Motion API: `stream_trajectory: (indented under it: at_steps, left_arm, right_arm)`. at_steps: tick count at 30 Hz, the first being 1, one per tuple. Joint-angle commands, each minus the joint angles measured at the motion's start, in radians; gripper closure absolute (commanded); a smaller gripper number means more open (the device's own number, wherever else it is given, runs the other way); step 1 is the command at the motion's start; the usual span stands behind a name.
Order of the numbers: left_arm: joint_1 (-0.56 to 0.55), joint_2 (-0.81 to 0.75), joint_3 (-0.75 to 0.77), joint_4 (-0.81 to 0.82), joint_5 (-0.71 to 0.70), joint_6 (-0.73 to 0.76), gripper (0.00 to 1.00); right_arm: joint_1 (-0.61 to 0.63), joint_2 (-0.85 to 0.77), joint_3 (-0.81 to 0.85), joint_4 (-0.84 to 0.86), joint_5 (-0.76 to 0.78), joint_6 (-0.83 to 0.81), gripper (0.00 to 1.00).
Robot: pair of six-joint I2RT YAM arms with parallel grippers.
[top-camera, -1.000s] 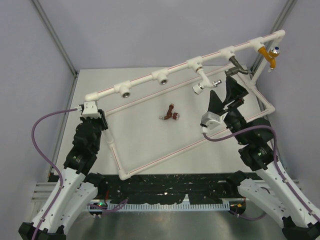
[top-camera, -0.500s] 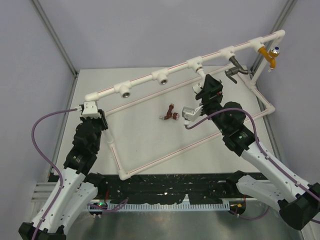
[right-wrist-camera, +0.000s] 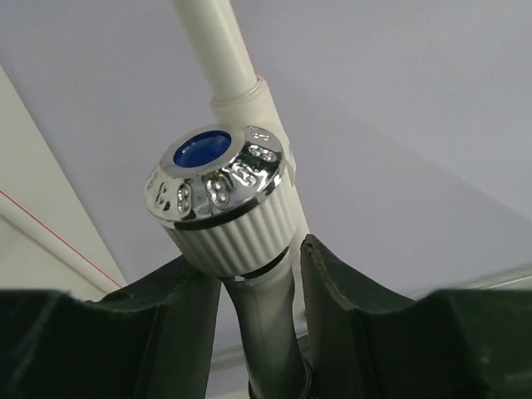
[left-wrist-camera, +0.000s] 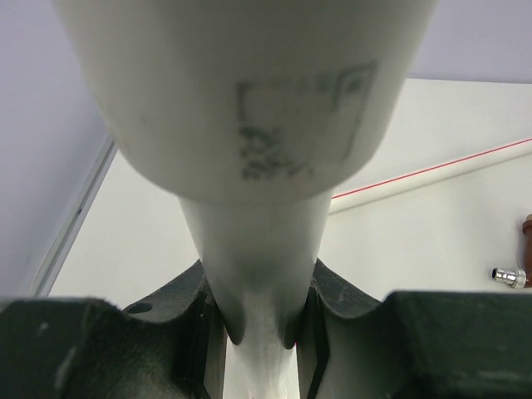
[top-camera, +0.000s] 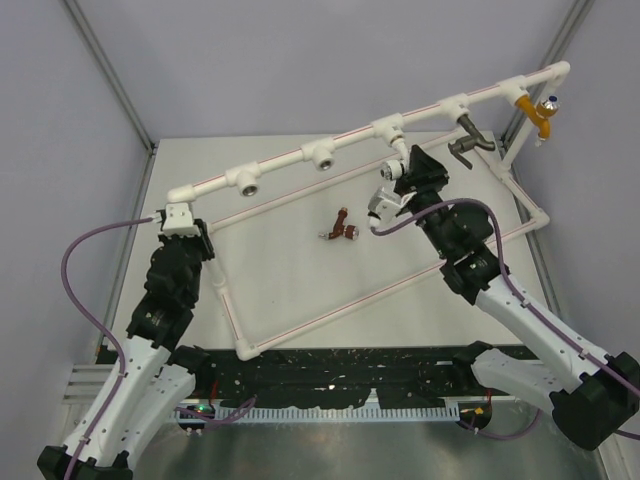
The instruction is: Install the water faucets
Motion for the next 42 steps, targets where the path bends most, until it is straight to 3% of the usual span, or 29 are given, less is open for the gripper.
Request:
stream_trajectory:
  at_steps: [1,4,5,6,8,12,18,20,21,24,30,31,37,39,42]
  left_arm:
    - [-0.002,-0.001,0.019,-0.053,0.006,0.076,1.00]
    - [-0.004,-0.001,0.019,-0.055,0.009,0.076,1.00]
    - [-0.002,-0.001,0.020,-0.055,0.006,0.076,1.00]
    - [-0.002,0.001,0.019,-0.055,0.007,0.076,1.00]
    - [-0.002,0.001,0.019,-0.055,0.007,0.076,1.00]
    - [-0.002,0.001,0.019,-0.056,0.009,0.076,1.00]
    - [-0.001,-0.001,0.019,-0.055,0.007,0.076,1.00]
    - [-0.002,-0.001,0.020,-0.055,0.006,0.076,1.00]
    - [-0.002,0.001,0.019,-0.055,0.007,0.076,1.00]
    - [-0.002,0.001,0.019,-0.055,0.004,0.076,1.00]
    - [-0.004,0.001,0.019,-0.055,0.004,0.076,1.00]
    - [-0.002,0.001,0.020,-0.055,0.004,0.076,1.00]
    - [-0.002,0.004,0.020,-0.053,0.011,0.076,1.00]
    - [-0.002,0.005,0.019,-0.053,0.012,0.076,1.00]
    - [-0.002,0.008,0.019,-0.052,0.017,0.076,1.00]
  right_arm:
    - [0.014,-0.037,0.026,0.220,-0.186,0.618,0.61]
    - [0.012,-0.031,-0.001,0.463,-0.165,1.024,0.73]
    - [0.012,-0.019,-0.006,0.571,-0.112,1.246,0.76]
    - [0.012,-0.011,0.002,0.587,-0.078,1.338,0.80]
    - [0.011,0.004,0.014,0.614,0.039,1.699,0.80]
    - [0.012,0.031,-0.020,0.754,0.266,2.090,0.83]
    - [0.012,-0.007,-0.037,0.629,0.606,2.506,0.80]
    - [0.014,-0.025,-0.043,0.599,0.623,2.493,0.67]
    - [0.011,-0.036,-0.050,0.599,0.620,2.476,0.54]
    - [0.003,-0.039,-0.072,0.666,0.556,2.312,0.27]
    - [-0.026,-0.093,-0.138,0.722,0.469,1.966,0.17]
    - [-0.026,-0.119,-0.138,0.713,0.458,1.806,0.16]
    - [-0.031,-0.229,-0.144,0.599,0.309,1.241,0.13]
    - [-0.032,-0.249,-0.118,0.476,0.221,1.088,0.12]
    - [-0.031,-0.251,-0.073,0.406,0.122,1.029,0.12]
